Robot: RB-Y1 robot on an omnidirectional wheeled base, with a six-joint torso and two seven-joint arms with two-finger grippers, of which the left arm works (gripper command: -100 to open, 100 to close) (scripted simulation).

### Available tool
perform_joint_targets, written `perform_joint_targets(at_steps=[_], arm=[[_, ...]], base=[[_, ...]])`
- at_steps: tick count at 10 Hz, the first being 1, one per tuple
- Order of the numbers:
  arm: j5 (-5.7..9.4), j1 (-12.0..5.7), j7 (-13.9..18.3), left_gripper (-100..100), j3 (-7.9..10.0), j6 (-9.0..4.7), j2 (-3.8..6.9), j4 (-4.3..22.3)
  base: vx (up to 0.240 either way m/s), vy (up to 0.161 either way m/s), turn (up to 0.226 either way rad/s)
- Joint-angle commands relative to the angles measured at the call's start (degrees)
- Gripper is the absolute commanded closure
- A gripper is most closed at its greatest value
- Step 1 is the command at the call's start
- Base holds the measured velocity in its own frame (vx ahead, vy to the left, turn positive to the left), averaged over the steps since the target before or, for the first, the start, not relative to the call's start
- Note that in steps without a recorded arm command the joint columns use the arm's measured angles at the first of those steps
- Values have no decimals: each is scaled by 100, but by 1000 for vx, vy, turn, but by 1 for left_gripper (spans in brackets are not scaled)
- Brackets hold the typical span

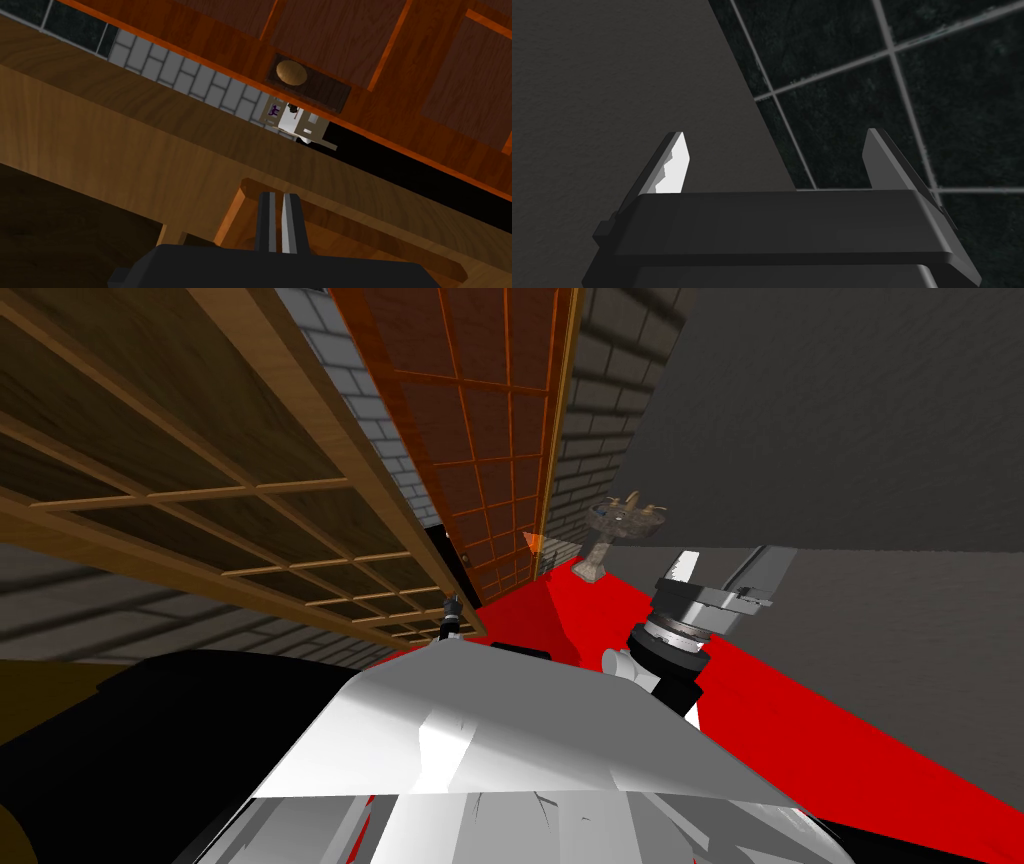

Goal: Pull the door open

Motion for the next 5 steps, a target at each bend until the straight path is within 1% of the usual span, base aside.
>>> perform_joint_targets(at_steps=[1,2,3,4,5], arm=[[48,281,-45,100,107,178,28,-248],[48,213,-45,100,107,178,28,-113],[82,270,194,100,71,176,43,-245],[116,259,327,100,36,175,57,-242],[123,98,424,-100,-75,97,-32,-226]], base=[[-6,7,-20],[-1,19,18],[-20,15,-59],[-63,7,-104],[-75,-13,-124]])
